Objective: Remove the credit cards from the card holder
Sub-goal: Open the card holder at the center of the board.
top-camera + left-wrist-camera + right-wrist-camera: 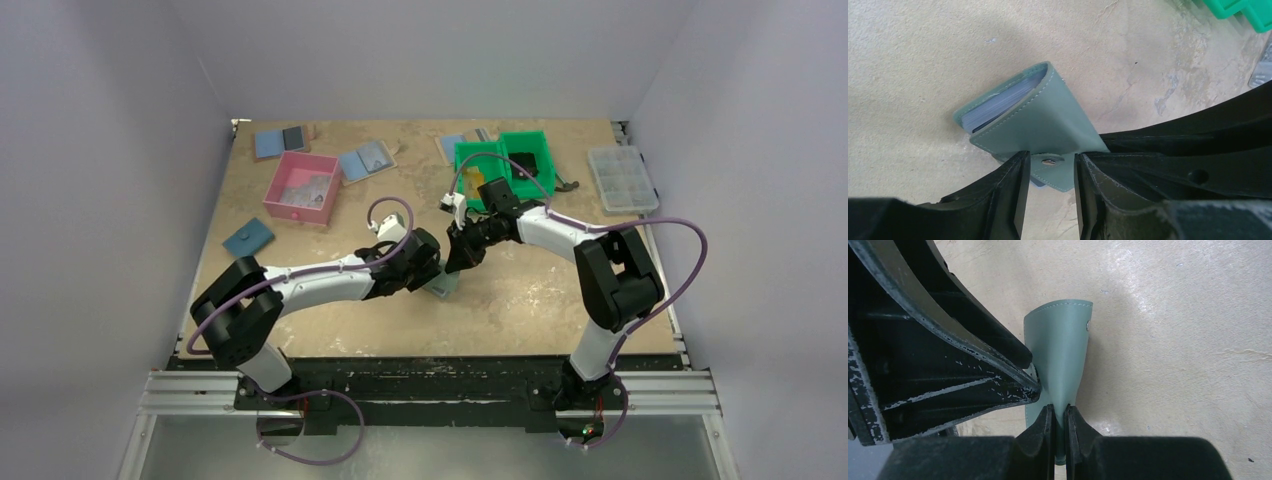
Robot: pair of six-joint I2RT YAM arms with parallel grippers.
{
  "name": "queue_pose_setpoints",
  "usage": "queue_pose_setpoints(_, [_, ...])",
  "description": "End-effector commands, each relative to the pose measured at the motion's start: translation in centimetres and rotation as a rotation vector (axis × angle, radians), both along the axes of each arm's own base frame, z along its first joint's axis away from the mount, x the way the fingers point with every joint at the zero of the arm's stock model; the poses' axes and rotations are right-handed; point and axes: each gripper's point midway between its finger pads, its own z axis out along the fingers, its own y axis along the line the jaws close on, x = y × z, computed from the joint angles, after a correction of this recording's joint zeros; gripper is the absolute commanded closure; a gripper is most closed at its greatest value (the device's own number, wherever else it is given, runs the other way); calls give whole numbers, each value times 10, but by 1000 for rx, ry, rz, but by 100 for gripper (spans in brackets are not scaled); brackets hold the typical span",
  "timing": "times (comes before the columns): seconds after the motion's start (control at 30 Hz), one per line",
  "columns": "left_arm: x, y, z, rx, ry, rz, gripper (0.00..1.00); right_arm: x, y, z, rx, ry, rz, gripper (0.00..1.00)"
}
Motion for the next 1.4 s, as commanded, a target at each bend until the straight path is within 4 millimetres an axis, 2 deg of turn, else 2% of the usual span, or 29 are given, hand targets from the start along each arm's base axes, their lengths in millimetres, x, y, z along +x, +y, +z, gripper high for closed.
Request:
queue_pose_setpoints(0.0, [11,-7,15,-23,-10,27,60,1,8,20,49,-69,33,92])
queue_pose_setpoints(0.17, [8,-3,8,-12,23,54,60,0,8,20,49,-71,36,92])
queue_pose_setpoints(0.3, [5,2,-5,28,81,52,67,0,8,20,49,-73,39,92])
queue_pose_setpoints(0.5, [3,-4,-16,77,145,-8,77,1,8,19,41,-77,36,91])
queue_pose_setpoints(0.7, [0,-11,-18,86,168,-62,99,3,6,17,26,-89,30,92])
queue_pose_setpoints(1.13, [-12,-4,-9,45,128,-119,100,11,4,14,1,-117,1,92])
queue_pose_setpoints(1.37, [-26,12,-19,99,119,-192,100,16,0,11,-21,-125,-17,91])
